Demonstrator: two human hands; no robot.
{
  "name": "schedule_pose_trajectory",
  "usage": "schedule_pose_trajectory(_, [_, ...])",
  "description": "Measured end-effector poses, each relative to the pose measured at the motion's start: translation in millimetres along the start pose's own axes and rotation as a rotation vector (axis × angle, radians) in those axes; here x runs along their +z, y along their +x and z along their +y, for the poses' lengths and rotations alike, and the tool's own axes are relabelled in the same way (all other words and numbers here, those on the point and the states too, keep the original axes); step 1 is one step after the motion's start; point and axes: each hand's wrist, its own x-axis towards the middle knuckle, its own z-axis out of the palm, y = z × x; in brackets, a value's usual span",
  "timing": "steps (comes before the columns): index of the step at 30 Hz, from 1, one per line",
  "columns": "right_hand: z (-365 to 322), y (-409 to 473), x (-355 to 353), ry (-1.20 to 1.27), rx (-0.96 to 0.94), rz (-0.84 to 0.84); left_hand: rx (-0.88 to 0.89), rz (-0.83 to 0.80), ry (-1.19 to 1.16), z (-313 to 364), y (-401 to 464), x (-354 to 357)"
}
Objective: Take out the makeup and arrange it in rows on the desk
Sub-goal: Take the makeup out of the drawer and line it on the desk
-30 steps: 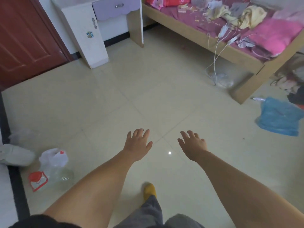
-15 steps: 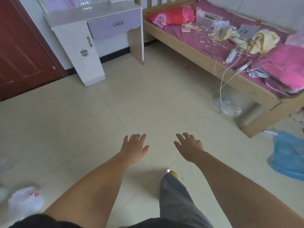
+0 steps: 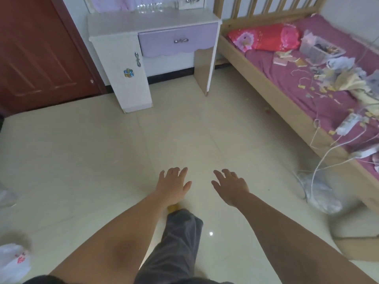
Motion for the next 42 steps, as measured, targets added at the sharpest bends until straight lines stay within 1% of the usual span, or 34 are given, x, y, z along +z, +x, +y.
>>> schedule_pose_trajectory(3, [11,82,-38,-0.013,0.001,0.034,-0.001,0.049,0.008,-21,78,-33])
schedule_pose_trajectory(7, [20,176,-102,0.009,0.029,0.049,0.015,0.066,0.013,-53,176,-91])
schedule_pose_trajectory(11, [29,257,-161,0.058,0.056,0.078,-0.014,0.072,-0.011,-84,267,-147])
schedule_pose_trajectory(15, [45,336,-197,0.073,0.066,0.068,-0.028,0.053,-0.014,-100,350,-181])
schedule_pose_trajectory(21, [87,484,-261,0.024,0.027,0.079,-0.069,0.092,0.003,-125,490,-228])
schedule_pose_trajectory(25, [116,588,-318,-0.015,-0.033,0.084,-0.183,0.081,-0.107,-142,584,-268])
schedule_pose_trajectory(28, [128,656,-357,-0.029,-0.065,0.074,-0.223,0.091,-0.16,-152,638,-295])
schedule_pose_trajectory(31, [127,717,-381,-0.035,-0.098,0.04,-0.259,0.086,-0.214,-169,684,-312])
schedule_pose_trajectory(36, [108,824,-410,0.007,-0.147,0.012,-0.328,0.008,-0.352,-212,774,-340])
schedule_pose_trajectory(38, [98,869,-421,0.018,-0.127,0.002,-0.368,0.001,-0.467,-232,816,-353])
schedule_pose_trajectory(42, [77,948,-439,0.113,-0.042,-0.086,-0.469,-0.046,-0.774,-267,889,-371])
